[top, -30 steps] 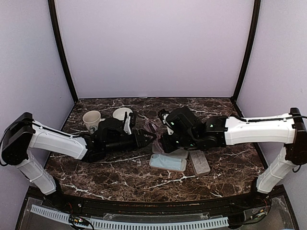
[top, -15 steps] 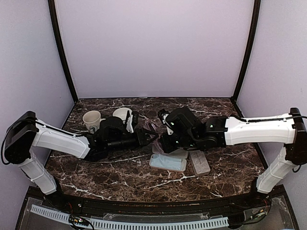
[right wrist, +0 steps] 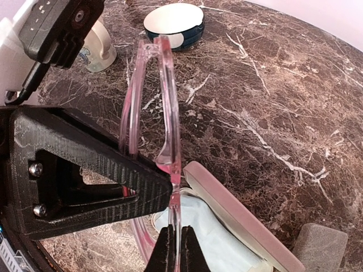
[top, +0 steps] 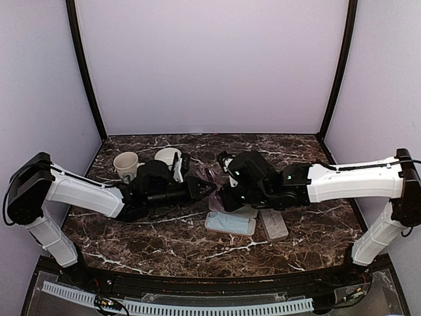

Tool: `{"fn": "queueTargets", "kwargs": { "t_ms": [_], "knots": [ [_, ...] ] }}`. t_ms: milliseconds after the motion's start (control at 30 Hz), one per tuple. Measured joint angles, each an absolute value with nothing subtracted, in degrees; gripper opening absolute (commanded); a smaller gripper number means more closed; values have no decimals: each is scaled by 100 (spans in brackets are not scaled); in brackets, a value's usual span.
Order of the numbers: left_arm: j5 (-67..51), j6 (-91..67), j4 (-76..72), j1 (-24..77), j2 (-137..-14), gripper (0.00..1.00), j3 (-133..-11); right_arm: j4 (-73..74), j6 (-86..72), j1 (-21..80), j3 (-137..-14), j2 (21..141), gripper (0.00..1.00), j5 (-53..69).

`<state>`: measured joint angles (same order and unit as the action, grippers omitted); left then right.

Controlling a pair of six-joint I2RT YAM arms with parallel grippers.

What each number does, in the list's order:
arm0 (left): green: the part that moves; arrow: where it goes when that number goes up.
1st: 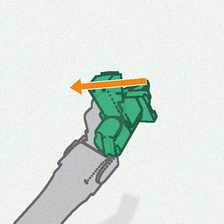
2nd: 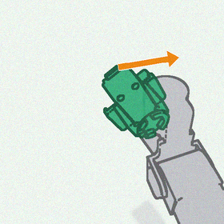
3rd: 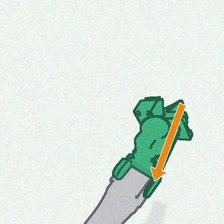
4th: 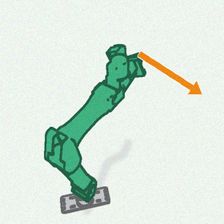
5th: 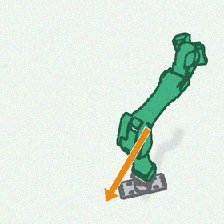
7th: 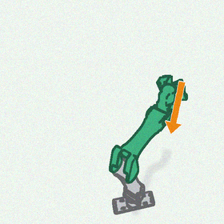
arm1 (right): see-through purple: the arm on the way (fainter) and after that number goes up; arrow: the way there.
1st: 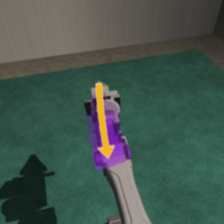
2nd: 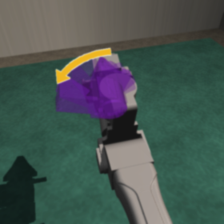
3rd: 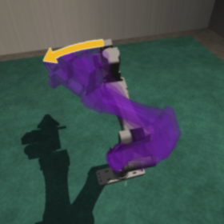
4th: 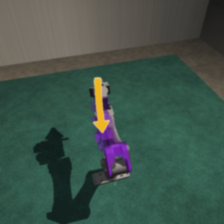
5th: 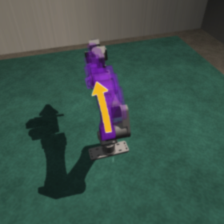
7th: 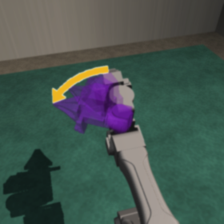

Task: Organize the sunglasses
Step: Pass from the right arm to the left, then pass from the left arm to the right

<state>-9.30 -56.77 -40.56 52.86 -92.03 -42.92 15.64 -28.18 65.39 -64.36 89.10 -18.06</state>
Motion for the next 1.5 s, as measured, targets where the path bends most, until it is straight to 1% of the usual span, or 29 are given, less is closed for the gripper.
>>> {"fn": "queueTargets", "kwargs": {
  "t_ms": [133, 200, 267, 367, 433, 800, 900, 1033, 1233, 1367, 1500],
  "knots": [
    [-941, -5721, -4108, 5245, -9205, 0, -4244, 1511, -2818, 6539, -6410, 8910, 3, -1804],
    [-956, -5725, -4145, 5223, -9205, 0, -4211, 1487, -2816, 6539, -6388, 8910, 7, -1800],
    [-965, -5725, -4165, 5221, -9203, 0, -4185, 1463, -2816, 6539, -6372, 8910, 13, -1785],
    [-972, -5719, -4187, 5183, -9203, 0, -4167, 1463, -2794, 6541, -6361, 8910, 26, -1750],
    [-969, -5717, -4191, 5140, -9201, 0, -4145, 1463, -2783, 6549, -6353, 8910, 30, -1699],
    [-1240, -5542, -4187, 4936, -9168, 0, -4082, 1387, -2655, 6565, -6191, 8768, 41, -1393],
    [-1610, -5321, -4088, 4873, -9135, 0, -4091, 1367, -2493, 6519, -6040, 8479, 45, -1240],
    [-2370, -4877, -3664, 4814, -9094, 0, -4289, 1328, -2147, 6368, -5850, 7970, 55, -856],
    [-3734, -3931, -2698, 4805, -8978, 0, -4724, 1249, -1675, 5830, -5649, 7352, 78, 8],
    [-4423, -3170, -1813, 4805, -8877, 0, -4984, 1236, -1592, 5498, -5590, 7231, 84, 725],
    [-5048, -2530, -1179, 4805, -8868, 0, -5142, 1247, -1525, 5417, -5592, 7279, 89, 1529]
  ]
}}
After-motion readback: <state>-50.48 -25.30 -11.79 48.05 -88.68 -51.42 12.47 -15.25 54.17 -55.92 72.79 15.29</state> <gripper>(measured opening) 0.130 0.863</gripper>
